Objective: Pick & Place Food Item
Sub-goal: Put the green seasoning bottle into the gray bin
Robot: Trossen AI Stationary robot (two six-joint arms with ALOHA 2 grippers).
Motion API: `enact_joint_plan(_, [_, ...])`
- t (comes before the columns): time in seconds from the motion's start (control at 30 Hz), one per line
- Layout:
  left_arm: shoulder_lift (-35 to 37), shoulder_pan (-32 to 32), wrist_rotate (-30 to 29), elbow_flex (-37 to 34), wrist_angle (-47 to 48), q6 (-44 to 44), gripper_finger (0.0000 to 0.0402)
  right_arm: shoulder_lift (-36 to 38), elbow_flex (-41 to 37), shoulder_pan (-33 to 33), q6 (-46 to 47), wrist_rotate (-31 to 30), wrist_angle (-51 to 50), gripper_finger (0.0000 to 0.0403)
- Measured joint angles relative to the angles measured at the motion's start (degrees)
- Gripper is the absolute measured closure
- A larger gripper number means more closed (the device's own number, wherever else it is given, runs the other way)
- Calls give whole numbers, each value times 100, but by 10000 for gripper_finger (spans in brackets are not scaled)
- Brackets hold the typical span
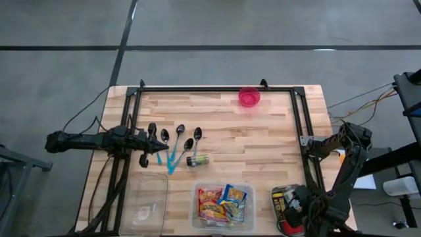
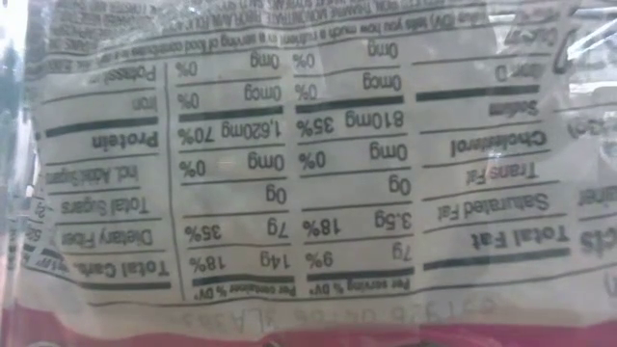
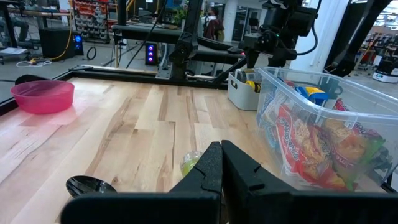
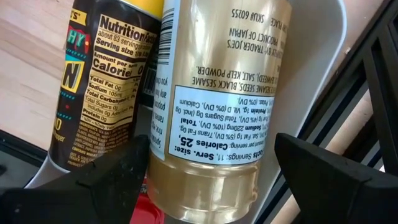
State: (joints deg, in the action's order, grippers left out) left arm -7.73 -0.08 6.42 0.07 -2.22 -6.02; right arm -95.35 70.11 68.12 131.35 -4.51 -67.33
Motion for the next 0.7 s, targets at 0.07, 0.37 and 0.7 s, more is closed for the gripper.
enact_joint_plan(0.07, [0,0,0,1,1,0,401,0,0,0,-5,0,-2,58])
enact_joint_plan(0.37, [0,0,0,0,1,0,401,5,0,0,-127,0,-4,58])
enact_joint_plan(0.7, [0,0,0,1,1,0,401,13,299,-2,-560,24,-426,57])
